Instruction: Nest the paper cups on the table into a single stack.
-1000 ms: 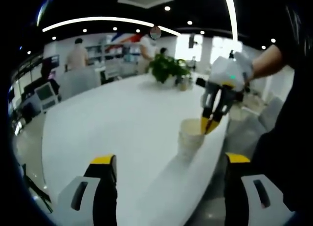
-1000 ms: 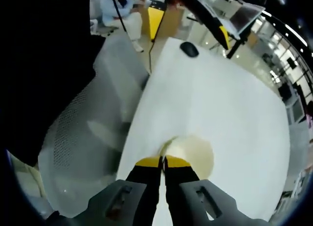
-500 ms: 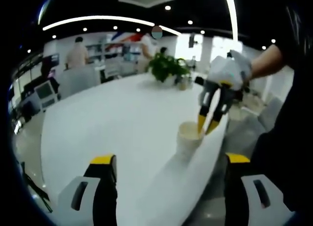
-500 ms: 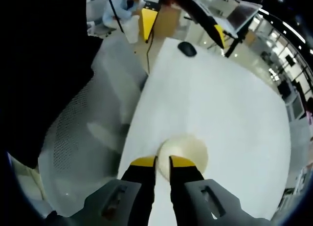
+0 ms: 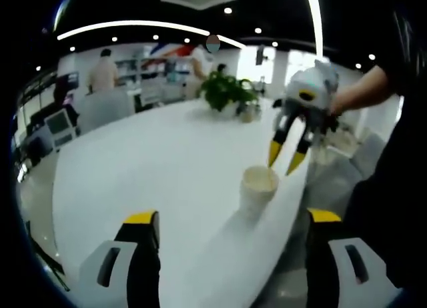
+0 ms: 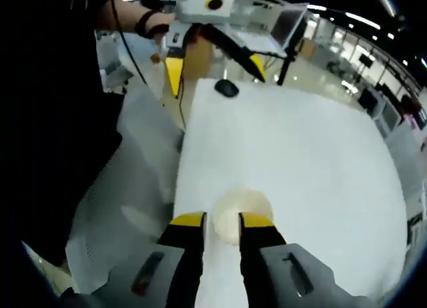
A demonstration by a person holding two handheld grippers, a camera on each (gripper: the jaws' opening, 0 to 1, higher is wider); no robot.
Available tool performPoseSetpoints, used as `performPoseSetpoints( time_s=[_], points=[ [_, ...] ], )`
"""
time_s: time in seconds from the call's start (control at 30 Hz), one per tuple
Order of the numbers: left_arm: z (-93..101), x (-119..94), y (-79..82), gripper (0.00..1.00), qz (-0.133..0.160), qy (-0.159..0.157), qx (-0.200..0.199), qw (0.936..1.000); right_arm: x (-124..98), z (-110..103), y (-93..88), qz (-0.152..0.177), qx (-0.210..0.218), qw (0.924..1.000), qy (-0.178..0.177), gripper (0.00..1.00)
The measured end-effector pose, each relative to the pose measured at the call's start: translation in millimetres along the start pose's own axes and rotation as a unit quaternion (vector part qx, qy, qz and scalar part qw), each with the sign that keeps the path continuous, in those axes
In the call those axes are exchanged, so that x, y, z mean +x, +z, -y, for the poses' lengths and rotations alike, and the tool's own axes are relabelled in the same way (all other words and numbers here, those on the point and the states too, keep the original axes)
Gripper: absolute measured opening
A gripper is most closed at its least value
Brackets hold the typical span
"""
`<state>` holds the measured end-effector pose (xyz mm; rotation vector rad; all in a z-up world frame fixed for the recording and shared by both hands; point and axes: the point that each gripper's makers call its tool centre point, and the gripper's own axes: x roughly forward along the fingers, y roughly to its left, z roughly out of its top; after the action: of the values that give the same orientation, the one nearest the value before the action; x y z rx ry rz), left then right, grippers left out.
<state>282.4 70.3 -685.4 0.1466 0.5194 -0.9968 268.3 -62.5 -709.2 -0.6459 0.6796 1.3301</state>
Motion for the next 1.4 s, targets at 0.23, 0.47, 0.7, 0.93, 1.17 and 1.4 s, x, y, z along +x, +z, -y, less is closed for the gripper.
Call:
performPoseSetpoints(
  time_s=[0.23, 0.47, 0.7, 0.93, 1.17, 1.4],
  points=[
    [2.2, 7, -3.7, 0.89, -0.008, -0.011, 0.005, 0.9999, -24, 12, -1.5, 0.062, 0.085, 0.9933, -0.050, 0.37],
    [2.3, 13, -6.2, 0.88, -0.003, -0.022, -0.002, 0.9997, -33, 23, -7.6, 0.103, 0.141, 0.9809, -0.086, 0.55],
    [8.0, 26, -15.9, 0.86, -0.022, -0.037, 0.016, 0.9990, -29, 18, -23.1, 0.111, 0.151, 0.9778, -0.094, 0.63],
    [16.3, 42, -25.7, 0.84, -0.023, -0.053, 0.040, 0.9975, -18, 7, -39.6, 0.112, 0.125, 0.9824, -0.083, 0.63],
    [26.2, 63, -34.9, 0.81, -0.003, -0.072, 0.063, 0.9954, -5, -5, -48.6, 0.139, 0.104, 0.9834, -0.053, 0.62],
    [26.8, 83, -41.0, 0.81, 0.023, -0.075, 0.086, 0.9932, 12, 8, -72.5, 0.123, 0.096, 0.9862, -0.056, 0.57]
  ],
)
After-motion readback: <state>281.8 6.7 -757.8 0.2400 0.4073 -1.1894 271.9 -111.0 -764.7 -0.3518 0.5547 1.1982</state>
